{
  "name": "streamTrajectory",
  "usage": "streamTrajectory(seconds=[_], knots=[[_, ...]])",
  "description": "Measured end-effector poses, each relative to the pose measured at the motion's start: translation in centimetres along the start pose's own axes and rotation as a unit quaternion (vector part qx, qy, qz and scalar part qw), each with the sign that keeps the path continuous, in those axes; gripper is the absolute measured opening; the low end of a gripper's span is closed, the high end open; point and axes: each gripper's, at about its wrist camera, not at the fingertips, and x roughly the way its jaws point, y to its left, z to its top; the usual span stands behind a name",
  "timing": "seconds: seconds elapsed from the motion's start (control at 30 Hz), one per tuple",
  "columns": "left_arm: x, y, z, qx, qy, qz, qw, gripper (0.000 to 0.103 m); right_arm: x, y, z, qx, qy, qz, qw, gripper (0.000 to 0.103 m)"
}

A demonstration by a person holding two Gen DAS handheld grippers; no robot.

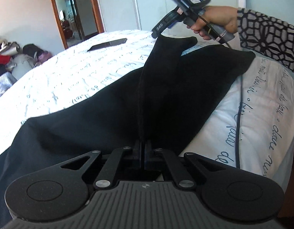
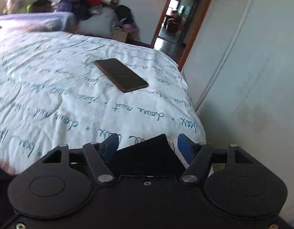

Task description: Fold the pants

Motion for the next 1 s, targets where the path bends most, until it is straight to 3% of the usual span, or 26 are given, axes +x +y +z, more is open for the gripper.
streamTrajectory(seconds=[0.07,0.17,0.2,0.23,0.27,0.3,0.33,0.5,0.67,0.7,0.77,1.0], knots=[[0.1,0.0,0.1,-0.004,0.001,0.000,1.0000,0.001,1.4,-2.0,0.2,0.062,0.008,0.018,0.998,0.070],[0.2,-0.1,0.0,-0.006,0.001,0.004,1.0000,0.001,2.9,-2.9,0.6,0.094,0.014,0.029,0.995,0.067],[0.2,-0.2,0.0,-0.006,0.002,0.005,1.0000,0.001,3.4,-2.7,0.7,0.090,0.026,0.028,0.995,0.059],[0.1,-0.2,0.0,-0.005,0.002,0.005,1.0000,0.001,3.9,-2.4,0.8,0.084,0.043,0.020,0.995,0.032],[0.1,-0.3,0.0,-0.005,0.001,0.005,1.0000,0.002,4.0,-2.4,0.8,0.081,0.051,0.021,0.995,0.017],[0.0,-0.2,0.0,-0.007,0.001,0.002,1.0000,0.006,3.7,-2.2,0.7,0.082,0.048,0.028,0.995,0.011],[0.0,-0.1,0.1,-0.008,-0.001,-0.003,1.0000,0.012,3.1,-2.3,0.7,0.078,0.040,0.033,0.996,0.009],[0.6,-0.1,0.8,0.002,-0.012,-0.015,0.9998,0.019,-1.7,-3.6,0.8,0.087,-0.023,0.039,0.995,0.008],[1.6,-0.2,2.0,0.002,-0.015,-0.019,0.9997,0.022,-7.3,-5.5,0.7,0.111,-0.089,0.051,0.989,0.007],[1.9,-0.1,2.3,-0.004,-0.013,-0.018,0.9998,0.020,-8.6,-5.9,0.4,0.116,-0.102,0.052,0.987,0.007],[2.2,0.1,2.7,-0.017,-0.006,-0.014,0.9997,0.005,-10.8,-6.6,-0.2,0.130,-0.121,0.052,0.983,0.007],[0.1,-0.8,3.0,0.016,-0.039,-0.006,0.9991,0.002,-16.8,-9.4,-4.7,0.185,-0.151,0.034,0.971,0.007]])
